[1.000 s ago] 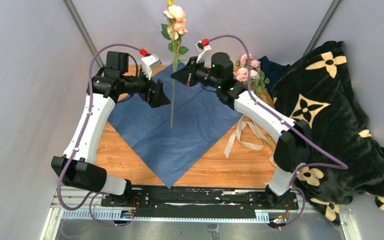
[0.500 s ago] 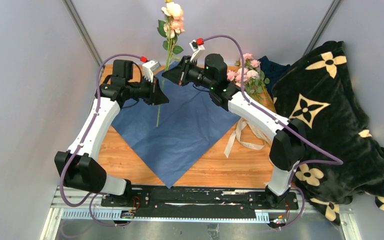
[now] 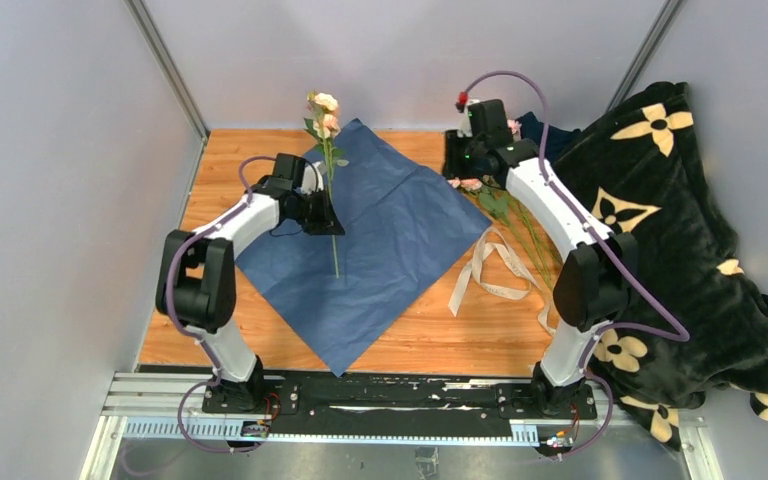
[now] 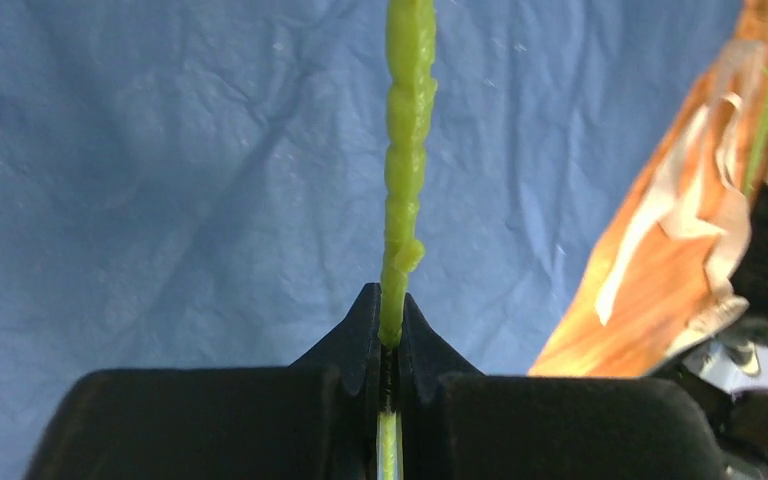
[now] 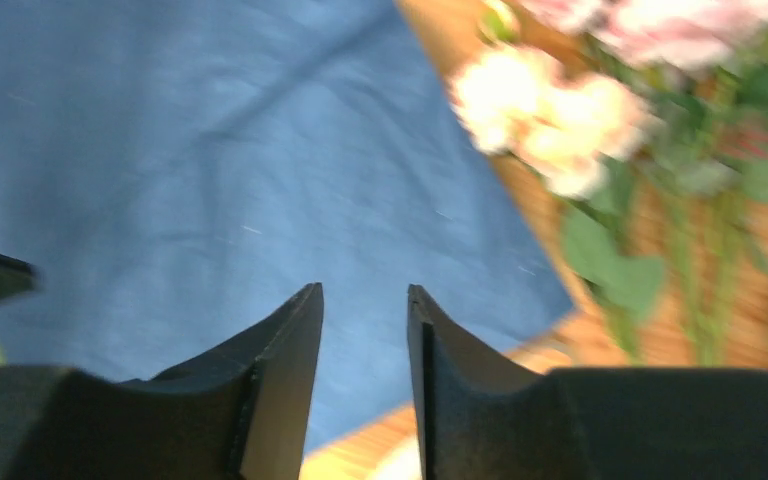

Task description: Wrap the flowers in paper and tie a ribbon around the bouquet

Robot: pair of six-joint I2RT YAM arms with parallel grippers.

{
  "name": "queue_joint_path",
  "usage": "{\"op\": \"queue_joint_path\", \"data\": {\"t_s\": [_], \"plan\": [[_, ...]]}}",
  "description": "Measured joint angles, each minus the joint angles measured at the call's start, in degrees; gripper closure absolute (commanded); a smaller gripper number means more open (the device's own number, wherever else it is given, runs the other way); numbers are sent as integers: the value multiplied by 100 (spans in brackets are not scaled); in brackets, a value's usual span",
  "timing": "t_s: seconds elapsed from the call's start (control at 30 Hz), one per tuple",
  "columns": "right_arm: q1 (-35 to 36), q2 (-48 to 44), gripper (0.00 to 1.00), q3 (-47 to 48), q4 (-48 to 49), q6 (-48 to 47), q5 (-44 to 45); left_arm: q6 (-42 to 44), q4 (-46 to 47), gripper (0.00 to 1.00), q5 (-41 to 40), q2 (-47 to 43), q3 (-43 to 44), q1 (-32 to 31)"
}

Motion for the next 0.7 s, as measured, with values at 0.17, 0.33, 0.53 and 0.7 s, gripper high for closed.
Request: {"op": "queue_joint_path", "data": {"t_s": [0.17, 0.33, 0.53, 0.7], "plan": [[-675, 188, 63, -33, -1038, -638, 546, -219, 96, 20, -470, 671, 328, -57], [-1058, 629, 53, -26, -1784, -1311, 1329, -166, -90, 0, -793, 767, 404, -68], [-1279, 1493, 61, 313, -2479, -1934, 1532, 302, -442, 0, -1255, 81, 437, -76], [-1403, 2153, 64, 647, -2675, -2280, 1655, 1086, -586, 0, -1517, -1005, 649, -81]]}}
